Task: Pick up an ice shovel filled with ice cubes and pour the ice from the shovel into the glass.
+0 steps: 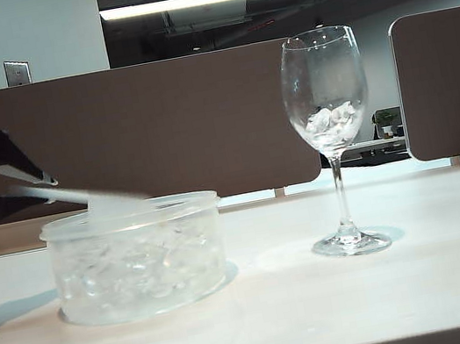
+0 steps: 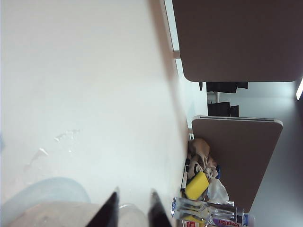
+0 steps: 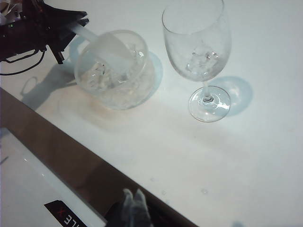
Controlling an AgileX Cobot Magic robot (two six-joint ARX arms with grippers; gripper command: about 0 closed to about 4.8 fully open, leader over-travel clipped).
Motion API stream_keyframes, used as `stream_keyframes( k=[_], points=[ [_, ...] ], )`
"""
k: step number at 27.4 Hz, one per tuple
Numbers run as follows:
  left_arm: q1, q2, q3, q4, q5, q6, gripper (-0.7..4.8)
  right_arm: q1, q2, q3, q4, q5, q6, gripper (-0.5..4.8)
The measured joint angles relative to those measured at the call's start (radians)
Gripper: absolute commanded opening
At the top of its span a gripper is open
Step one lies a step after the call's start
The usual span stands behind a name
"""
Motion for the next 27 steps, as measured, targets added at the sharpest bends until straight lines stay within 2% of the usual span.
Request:
stream_keyframes(
  k=[12, 15, 21, 24, 25, 26, 27],
  points=[
    [0.0, 0.0, -0.005, -0.034, -0.01, 0.082, 0.93, 0.0, 0.0, 0.0, 0.0, 0.0, 0.0, -0.05],
    [0.0, 0.0, -0.009, -0.042, -0.032, 0.097, 1.66, 0.0, 0.0, 0.0, 0.0, 0.0, 0.0, -0.05],
    [0.0, 0.0, -0.01, -0.05, -0.071, 0.138, 1.68, 0.0, 0.0, 0.0, 0.0, 0.0, 0.0, -0.05],
    [0.032, -0.001, -0.01, -0.05, -0.099, 0.141, 1.38, 0.0, 0.0, 0.0, 0.0, 0.0, 0.0, -0.05],
    [0.06, -0.009, -0.01, -0.051, -0.106, 0.135, 1.01, 0.0, 0.0, 0.0, 0.0, 0.0, 0.0, -0.05],
    [0.073, -0.018, -0.01, -0.05, -0.106, 0.125, 0.4, 0.0, 0.0, 0.0, 0.0, 0.0, 0.0, -0.05],
    [0.095, -0.032, -0.01, -0.046, -0.086, 0.098, 0.2, 0.0, 0.0, 0.0, 0.0, 0.0, 0.0, -0.05]
  ],
)
